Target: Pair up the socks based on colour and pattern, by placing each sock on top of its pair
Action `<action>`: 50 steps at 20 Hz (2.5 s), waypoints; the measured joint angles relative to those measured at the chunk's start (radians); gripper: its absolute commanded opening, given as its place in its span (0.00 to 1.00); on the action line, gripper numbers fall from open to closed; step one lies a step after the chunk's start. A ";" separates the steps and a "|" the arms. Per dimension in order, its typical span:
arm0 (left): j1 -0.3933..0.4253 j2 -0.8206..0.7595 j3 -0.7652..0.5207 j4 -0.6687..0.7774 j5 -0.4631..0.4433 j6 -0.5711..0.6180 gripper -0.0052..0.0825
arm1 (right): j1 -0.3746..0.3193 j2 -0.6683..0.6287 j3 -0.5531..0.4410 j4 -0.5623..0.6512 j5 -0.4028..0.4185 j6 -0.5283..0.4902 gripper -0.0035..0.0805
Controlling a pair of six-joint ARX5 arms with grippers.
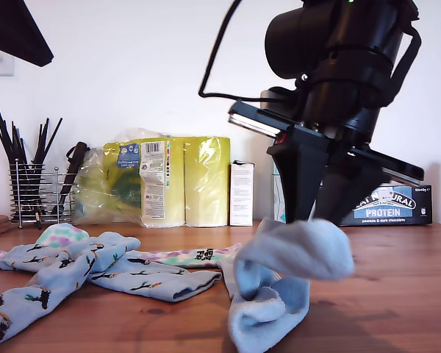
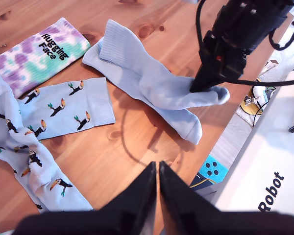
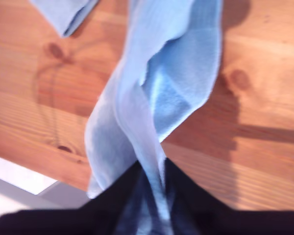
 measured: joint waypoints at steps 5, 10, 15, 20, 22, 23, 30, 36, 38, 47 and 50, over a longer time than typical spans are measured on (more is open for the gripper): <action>0.000 0.000 0.000 -0.001 0.000 0.000 0.04 | -0.029 0.000 0.000 -0.146 0.040 -0.140 0.43; 0.000 0.000 0.000 -0.001 0.000 0.000 0.04 | -0.037 0.000 0.000 -0.133 0.054 -0.256 0.43; 0.000 0.000 0.000 0.001 0.000 0.000 0.04 | -0.022 -0.063 0.000 -0.031 0.037 -0.316 0.43; 0.000 0.000 0.000 0.001 0.000 -0.001 0.04 | 0.081 -0.064 0.000 0.115 0.095 -0.306 0.43; 0.000 0.000 0.000 0.001 0.000 -0.001 0.04 | 0.096 -0.035 0.001 0.109 0.125 -0.294 0.43; 0.000 0.000 0.000 0.001 0.000 -0.001 0.04 | 0.105 -0.008 0.002 0.103 0.148 -0.287 0.43; 0.000 0.000 0.000 0.000 0.016 -0.001 0.04 | 0.166 0.089 0.002 0.053 0.270 -0.286 0.32; 0.000 0.000 0.000 -0.001 0.037 -0.001 0.04 | 0.159 0.090 0.058 -0.020 0.303 -0.283 0.03; 0.000 0.000 0.000 -0.002 0.037 -0.001 0.04 | 0.159 0.091 0.139 -0.059 0.315 -0.283 0.03; 0.000 0.000 0.000 -0.037 0.038 -0.001 0.04 | 0.189 0.091 0.255 -0.098 0.318 -0.283 0.03; 0.000 0.000 0.000 -0.050 0.038 -0.001 0.04 | 0.193 0.091 0.255 -0.117 0.283 -0.281 0.03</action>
